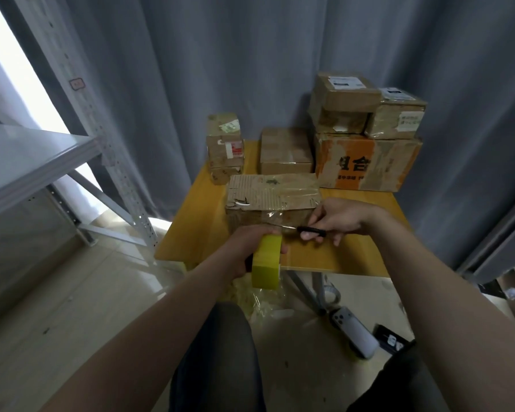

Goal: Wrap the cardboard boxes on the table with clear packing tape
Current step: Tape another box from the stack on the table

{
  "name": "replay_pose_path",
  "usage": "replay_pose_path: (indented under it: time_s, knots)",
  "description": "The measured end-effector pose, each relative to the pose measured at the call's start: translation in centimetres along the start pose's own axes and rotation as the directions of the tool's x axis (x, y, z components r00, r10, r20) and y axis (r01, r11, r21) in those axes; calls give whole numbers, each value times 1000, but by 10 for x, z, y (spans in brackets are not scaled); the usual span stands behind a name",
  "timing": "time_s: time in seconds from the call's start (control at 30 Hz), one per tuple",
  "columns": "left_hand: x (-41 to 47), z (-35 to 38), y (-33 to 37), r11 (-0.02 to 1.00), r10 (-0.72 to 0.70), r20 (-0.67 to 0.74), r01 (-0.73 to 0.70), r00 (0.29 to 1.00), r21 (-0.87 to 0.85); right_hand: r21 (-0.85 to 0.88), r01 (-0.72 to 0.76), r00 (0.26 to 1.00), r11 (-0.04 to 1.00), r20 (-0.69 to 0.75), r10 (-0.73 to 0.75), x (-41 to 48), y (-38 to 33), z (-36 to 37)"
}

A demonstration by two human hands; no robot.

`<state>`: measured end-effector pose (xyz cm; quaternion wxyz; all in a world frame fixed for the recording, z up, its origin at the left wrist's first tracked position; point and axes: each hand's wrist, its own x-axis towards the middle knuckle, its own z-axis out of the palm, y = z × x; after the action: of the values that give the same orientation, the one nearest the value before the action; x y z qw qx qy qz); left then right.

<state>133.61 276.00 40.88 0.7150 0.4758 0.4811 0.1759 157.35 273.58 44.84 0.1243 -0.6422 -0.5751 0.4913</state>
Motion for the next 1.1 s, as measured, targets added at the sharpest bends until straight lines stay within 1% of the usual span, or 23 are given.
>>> replay_pose_path:
  time_s: [0.1,0.27,0.4,0.5,0.6,0.7,0.77,0.87,0.97,1.03,1.1]
  knots:
    - [2,-3,0,1000,-4,18,4,1000,-3,32,3,1000,999,-6,-3,1,2,-3]
    - [2,-2,2,997,4,10,-4,1000,73,-197,-33,996,980,73,48,-3,-5,3]
    - [-2,-4,-3,997,-35,52,31,998,72,-224,-17,993,974,112,43,-3,0,7]
    - [-2,-5,-5,988,-38,57,29,998,149,-235,-31,992,971,115,59,-3,13,9]
    - [-2,-5,-5,968,-39,70,21,997,249,-407,-112,981,907,98,165,-2,23,11]
    - [-5,-3,-6,949,-48,71,24,996,315,-482,-156,979,862,41,200,-3,36,8]
    - [-7,-1,-7,947,-53,67,29,996,320,-513,-215,975,831,-67,211,-6,46,3]
    - [-9,4,-6,934,-51,75,21,996,358,-534,-338,940,775,-237,247,-19,62,-5]
    - [-11,9,-5,931,-53,98,14,994,365,-482,-446,890,755,-328,317,-31,78,-8]
    - [-12,10,-5,929,-39,122,-9,992,369,-397,-481,861,782,-383,335,-34,83,-8]
    - [-15,9,-3,918,2,146,-60,989,392,-298,-484,834,823,-441,331,-34,85,-8]
